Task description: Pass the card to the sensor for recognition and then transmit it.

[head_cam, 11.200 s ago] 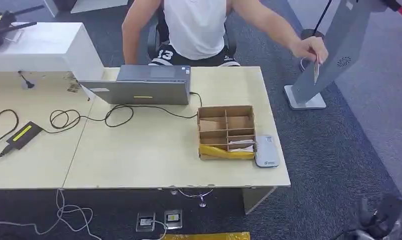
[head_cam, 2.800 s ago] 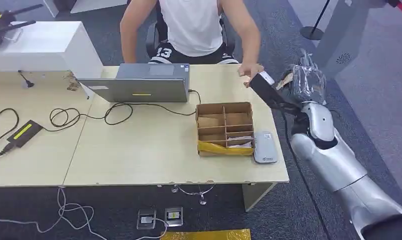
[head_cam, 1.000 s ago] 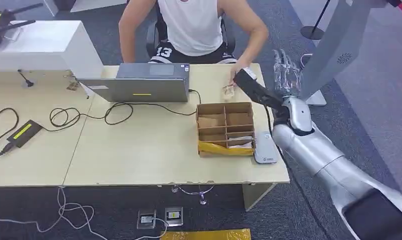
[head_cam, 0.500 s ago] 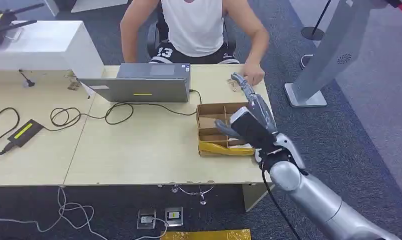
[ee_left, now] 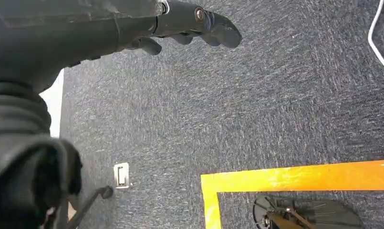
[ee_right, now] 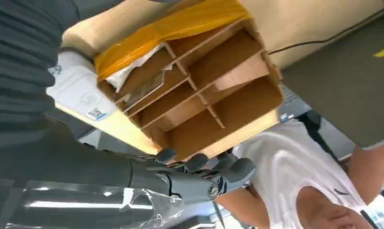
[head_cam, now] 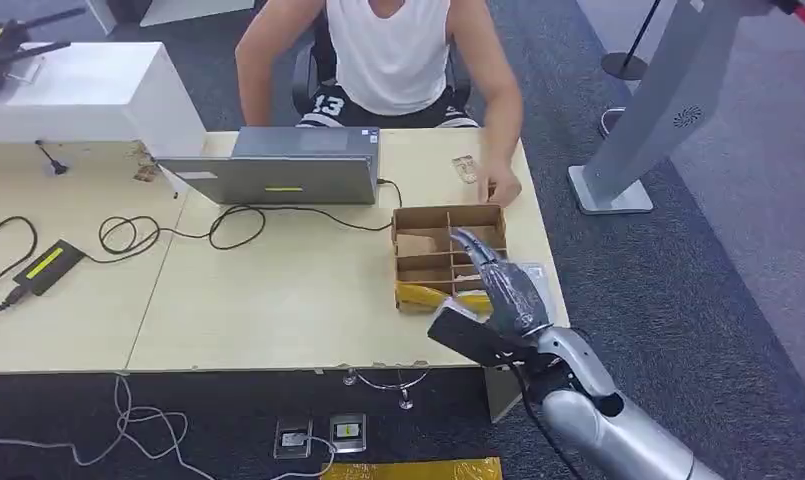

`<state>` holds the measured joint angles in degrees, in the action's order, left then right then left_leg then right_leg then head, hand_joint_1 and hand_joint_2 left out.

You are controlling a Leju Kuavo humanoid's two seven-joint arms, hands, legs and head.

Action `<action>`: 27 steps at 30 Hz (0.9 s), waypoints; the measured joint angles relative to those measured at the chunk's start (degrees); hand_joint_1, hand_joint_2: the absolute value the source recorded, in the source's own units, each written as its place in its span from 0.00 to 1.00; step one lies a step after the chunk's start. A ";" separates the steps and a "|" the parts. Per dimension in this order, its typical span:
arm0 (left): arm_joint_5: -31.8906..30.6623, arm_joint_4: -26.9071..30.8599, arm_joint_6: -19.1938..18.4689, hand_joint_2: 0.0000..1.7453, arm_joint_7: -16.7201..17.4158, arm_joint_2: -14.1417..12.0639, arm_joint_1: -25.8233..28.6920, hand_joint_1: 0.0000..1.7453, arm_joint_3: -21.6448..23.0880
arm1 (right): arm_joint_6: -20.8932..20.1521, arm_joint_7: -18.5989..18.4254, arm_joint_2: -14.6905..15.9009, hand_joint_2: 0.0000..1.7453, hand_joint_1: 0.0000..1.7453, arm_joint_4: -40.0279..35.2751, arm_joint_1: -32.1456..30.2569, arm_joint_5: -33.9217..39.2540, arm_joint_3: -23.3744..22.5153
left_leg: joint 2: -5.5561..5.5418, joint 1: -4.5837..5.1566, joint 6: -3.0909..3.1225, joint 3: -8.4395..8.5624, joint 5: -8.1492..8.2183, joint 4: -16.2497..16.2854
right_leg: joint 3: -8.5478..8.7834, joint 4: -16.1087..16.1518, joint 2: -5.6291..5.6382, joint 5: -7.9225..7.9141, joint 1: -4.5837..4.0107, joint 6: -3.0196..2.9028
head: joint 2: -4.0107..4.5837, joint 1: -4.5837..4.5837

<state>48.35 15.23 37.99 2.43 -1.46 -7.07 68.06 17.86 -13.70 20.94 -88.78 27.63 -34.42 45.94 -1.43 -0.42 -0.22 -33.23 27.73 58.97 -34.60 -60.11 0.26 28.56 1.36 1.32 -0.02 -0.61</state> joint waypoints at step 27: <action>0.15 0.00 -0.22 0.00 0.15 -0.04 -0.25 0.00 -0.15 | -0.42 -8.16 -0.66 1.00 0.00 6.33 1.49 -11.87 1.68 | -0.02 0.00 0.00 -0.07 0.00 -0.01 | 0.01 0.00 -0.03 0.00 0.00 0.00 | 0.02 -0.02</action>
<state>48.50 15.23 37.77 2.58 -1.51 -7.31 67.91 17.44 -21.85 20.28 -82.45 29.12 -46.29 47.62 -1.46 -0.41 -0.22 -33.30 27.73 58.96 -34.59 -60.11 0.23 28.56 1.37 1.32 0.00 -0.63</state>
